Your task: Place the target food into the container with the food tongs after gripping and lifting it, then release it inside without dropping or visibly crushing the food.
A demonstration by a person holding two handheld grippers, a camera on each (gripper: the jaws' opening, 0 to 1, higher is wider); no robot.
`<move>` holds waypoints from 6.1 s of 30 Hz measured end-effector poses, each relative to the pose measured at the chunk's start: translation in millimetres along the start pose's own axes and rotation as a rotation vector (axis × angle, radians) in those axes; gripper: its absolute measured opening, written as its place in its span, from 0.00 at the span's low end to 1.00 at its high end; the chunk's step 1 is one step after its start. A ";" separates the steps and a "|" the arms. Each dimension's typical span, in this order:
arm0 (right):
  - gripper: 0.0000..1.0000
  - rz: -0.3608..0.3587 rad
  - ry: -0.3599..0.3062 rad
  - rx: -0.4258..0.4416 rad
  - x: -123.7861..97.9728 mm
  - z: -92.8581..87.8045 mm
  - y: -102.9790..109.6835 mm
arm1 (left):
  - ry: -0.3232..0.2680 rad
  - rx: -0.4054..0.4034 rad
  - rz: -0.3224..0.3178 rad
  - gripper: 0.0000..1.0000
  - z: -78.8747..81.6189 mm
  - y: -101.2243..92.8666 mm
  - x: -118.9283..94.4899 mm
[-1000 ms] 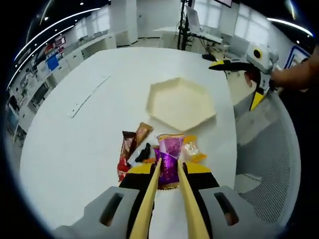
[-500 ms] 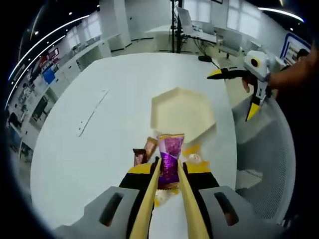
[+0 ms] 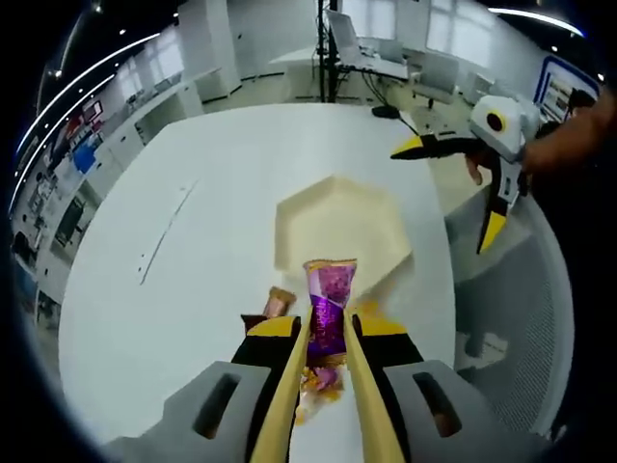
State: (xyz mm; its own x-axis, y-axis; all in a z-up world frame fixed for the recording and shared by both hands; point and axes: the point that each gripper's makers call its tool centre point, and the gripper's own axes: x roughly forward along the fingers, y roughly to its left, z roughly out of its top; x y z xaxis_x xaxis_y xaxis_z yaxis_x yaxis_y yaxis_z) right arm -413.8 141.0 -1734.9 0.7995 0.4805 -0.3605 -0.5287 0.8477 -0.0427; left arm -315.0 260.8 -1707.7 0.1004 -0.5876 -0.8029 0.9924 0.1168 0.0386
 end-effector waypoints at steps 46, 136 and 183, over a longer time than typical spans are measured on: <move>0.97 -0.039 -0.015 -0.007 -2.9 3.6 -5.5 | -0.044 0.072 -0.059 0.20 91.6 -10.9 81.6; 0.99 0.015 -0.009 -0.077 1.7 1.4 7.1 | -0.064 -0.083 0.159 0.24 -85.1 9.3 15.4; 0.99 0.055 -0.016 -0.048 3.5 0.2 13.0 | 0.042 -0.143 0.151 0.18 -112.8 -1.0 77.5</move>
State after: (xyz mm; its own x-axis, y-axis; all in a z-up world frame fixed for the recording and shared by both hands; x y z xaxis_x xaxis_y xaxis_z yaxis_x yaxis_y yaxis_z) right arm -417.8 153.8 -1736.6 0.7733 0.5297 -0.3485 -0.5844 0.8086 -0.0679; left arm -316.2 305.5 -1837.1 0.2409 -0.5218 -0.8184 0.9460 0.3148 0.0777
